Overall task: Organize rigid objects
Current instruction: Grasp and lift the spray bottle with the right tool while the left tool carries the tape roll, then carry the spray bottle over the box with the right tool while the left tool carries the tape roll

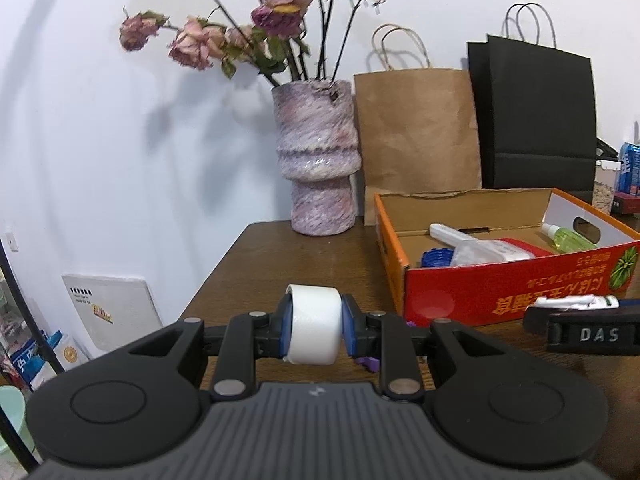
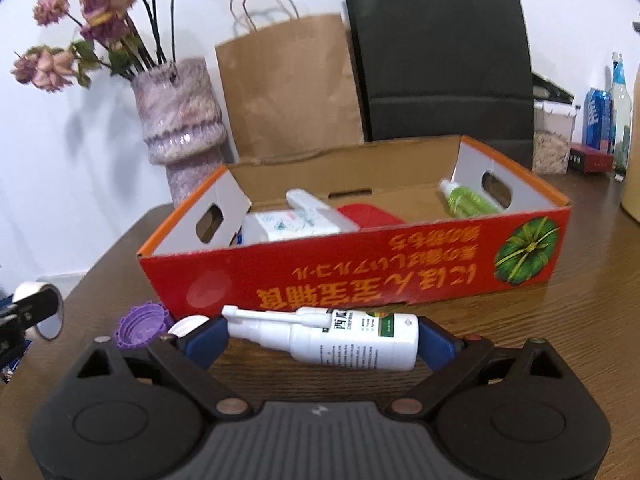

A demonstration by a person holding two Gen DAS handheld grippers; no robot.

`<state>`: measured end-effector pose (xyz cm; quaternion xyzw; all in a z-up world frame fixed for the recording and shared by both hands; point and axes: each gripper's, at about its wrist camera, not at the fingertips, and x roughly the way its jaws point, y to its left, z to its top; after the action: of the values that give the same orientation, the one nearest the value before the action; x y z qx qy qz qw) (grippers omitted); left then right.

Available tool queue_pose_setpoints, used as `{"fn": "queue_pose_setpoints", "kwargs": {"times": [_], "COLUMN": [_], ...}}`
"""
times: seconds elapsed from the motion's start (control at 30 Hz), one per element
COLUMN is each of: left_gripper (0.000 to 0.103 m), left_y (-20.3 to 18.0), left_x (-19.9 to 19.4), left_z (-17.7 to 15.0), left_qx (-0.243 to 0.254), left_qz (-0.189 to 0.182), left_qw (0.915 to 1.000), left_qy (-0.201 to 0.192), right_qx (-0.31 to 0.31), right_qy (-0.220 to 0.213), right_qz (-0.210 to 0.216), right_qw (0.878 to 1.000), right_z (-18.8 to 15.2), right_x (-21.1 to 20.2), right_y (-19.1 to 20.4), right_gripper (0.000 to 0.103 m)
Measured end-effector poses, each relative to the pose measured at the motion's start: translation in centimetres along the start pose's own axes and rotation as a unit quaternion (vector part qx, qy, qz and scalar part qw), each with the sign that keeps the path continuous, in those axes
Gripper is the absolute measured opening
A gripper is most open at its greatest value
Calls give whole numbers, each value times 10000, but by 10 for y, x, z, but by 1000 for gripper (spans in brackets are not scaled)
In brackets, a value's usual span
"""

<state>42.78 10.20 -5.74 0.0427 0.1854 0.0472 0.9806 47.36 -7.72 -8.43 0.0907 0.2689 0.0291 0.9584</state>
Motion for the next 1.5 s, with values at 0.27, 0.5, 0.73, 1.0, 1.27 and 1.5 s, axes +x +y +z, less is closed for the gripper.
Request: {"fn": "queue_pose_setpoints", "kwargs": {"times": [0.27, 0.5, 0.73, 1.0, 1.27, 1.5], "left_gripper": [25, 25, 25, 25, 25, 25], "left_y": [-34, -65, -93, -116, -127, -133], "left_x": [-17, -15, -3, 18, 40, 59], "left_z": [8, 20, 29, 39, 49, 58], "left_qx": [-8, -101, -118, -147, -188, -247], "left_qz": [-77, -161, -180, -163, -130, -104], "left_qw": [9997, 9994, 9993, 9992, 9993, 9992], "left_qy": [-211, -283, -319, -335, -304, -285], "right_qx": [-70, -247, -353, -453, -507, -509], "right_qy": [-665, -1103, -1386, -1506, -1507, -1490], "right_qz": [156, 197, 183, 160, 164, 139], "right_qw": [9976, 9934, 9896, 9874, 9871, 9874], "right_z": [8, 18, 30, 44, 54, 62], "right_x": [-29, -36, -30, -13, 4, 17], "right_y": [-30, -52, -73, -90, -98, -103], "right_gripper": [98, 98, 98, 98, 98, 98]}}
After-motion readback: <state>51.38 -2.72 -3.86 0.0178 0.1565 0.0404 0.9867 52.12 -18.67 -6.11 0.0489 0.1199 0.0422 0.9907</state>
